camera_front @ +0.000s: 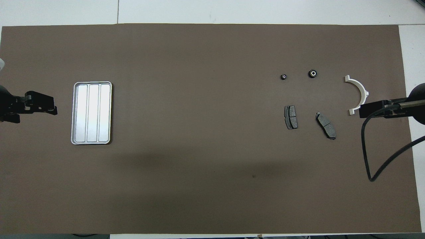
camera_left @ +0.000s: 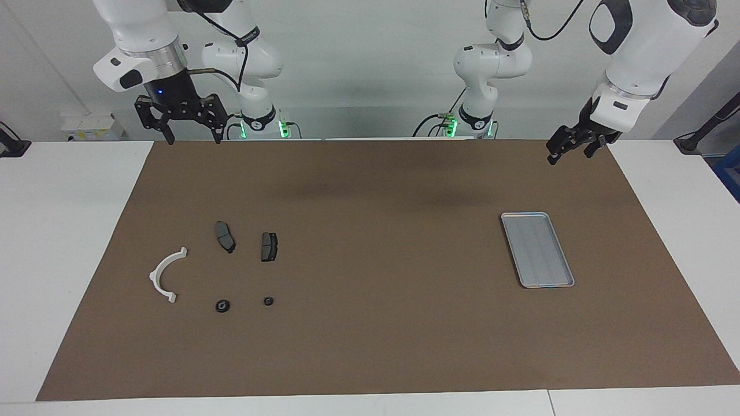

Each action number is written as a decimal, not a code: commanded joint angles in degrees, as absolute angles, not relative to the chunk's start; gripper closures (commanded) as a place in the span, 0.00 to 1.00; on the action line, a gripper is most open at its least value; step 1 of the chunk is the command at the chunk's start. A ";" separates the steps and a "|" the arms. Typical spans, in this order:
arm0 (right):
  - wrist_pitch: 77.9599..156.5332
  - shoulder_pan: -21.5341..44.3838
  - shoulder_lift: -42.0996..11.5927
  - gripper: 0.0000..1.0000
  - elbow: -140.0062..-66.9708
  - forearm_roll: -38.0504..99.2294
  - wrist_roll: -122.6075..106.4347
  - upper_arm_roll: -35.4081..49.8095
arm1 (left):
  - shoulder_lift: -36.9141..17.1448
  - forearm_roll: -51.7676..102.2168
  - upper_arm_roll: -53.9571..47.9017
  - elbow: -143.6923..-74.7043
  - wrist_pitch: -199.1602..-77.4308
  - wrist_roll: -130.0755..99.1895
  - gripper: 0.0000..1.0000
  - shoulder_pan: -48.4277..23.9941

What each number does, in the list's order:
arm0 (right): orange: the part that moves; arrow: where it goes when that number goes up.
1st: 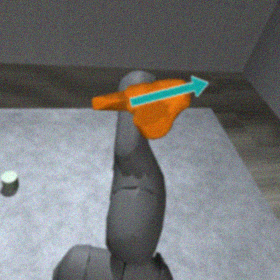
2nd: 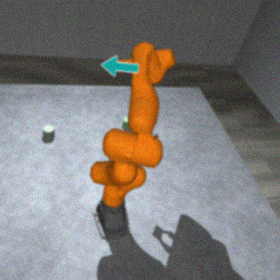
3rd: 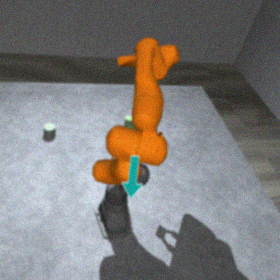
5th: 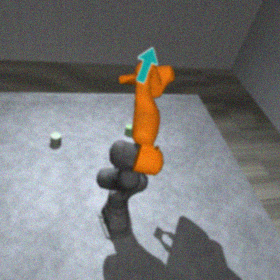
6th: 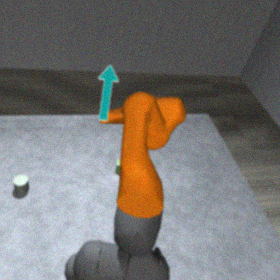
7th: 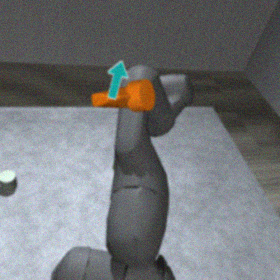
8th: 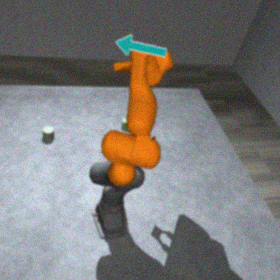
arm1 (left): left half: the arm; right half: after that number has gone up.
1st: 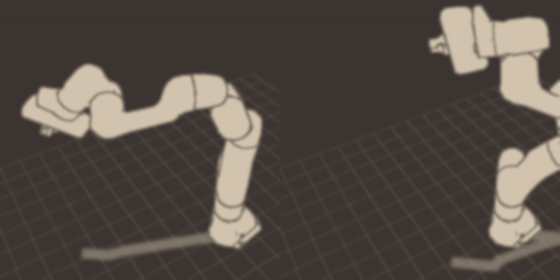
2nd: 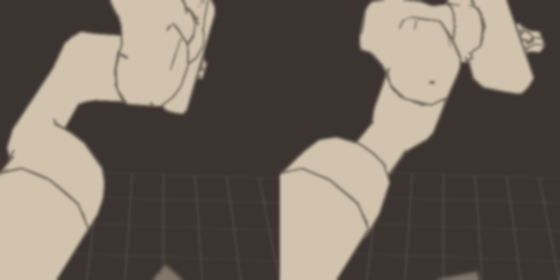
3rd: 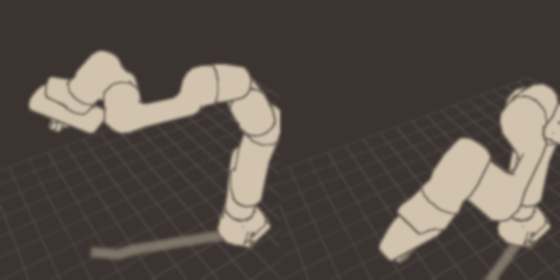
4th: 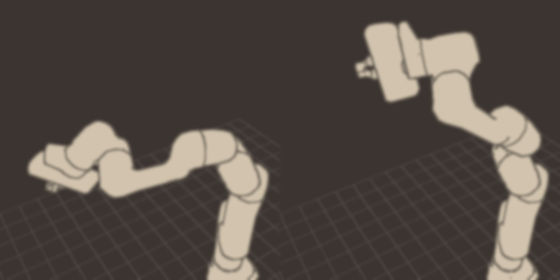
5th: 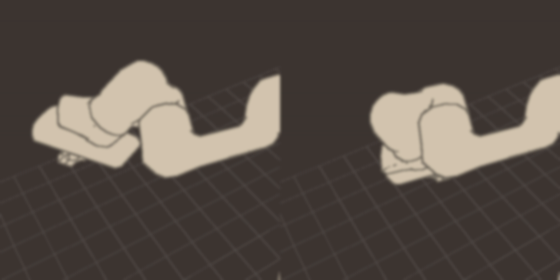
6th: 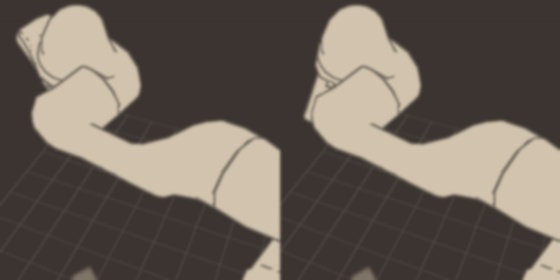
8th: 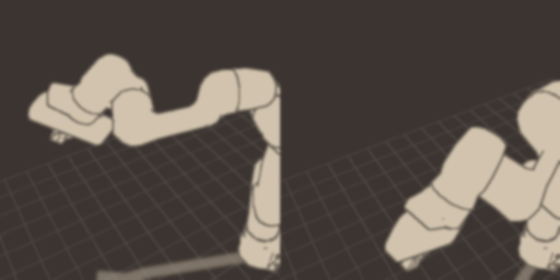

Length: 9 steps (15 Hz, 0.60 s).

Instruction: Pick bearing gear from pile to tray

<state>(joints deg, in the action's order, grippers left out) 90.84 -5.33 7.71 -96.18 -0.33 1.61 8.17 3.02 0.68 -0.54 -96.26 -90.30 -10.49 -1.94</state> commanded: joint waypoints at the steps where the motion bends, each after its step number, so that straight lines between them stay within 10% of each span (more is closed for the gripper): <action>1: 92.81 -5.62 8.26 0.00 -98.26 1.14 0.35 8.17 | 4.13 1.32 -0.53 -97.12 -89.91 -10.37 0.00 -1.76; 9: 102.73 -2.73 -4.81 0.00 -98.26 -3.50 3.68 8.35 | 4.22 1.32 -0.53 -97.12 -89.91 -10.37 0.00 -1.76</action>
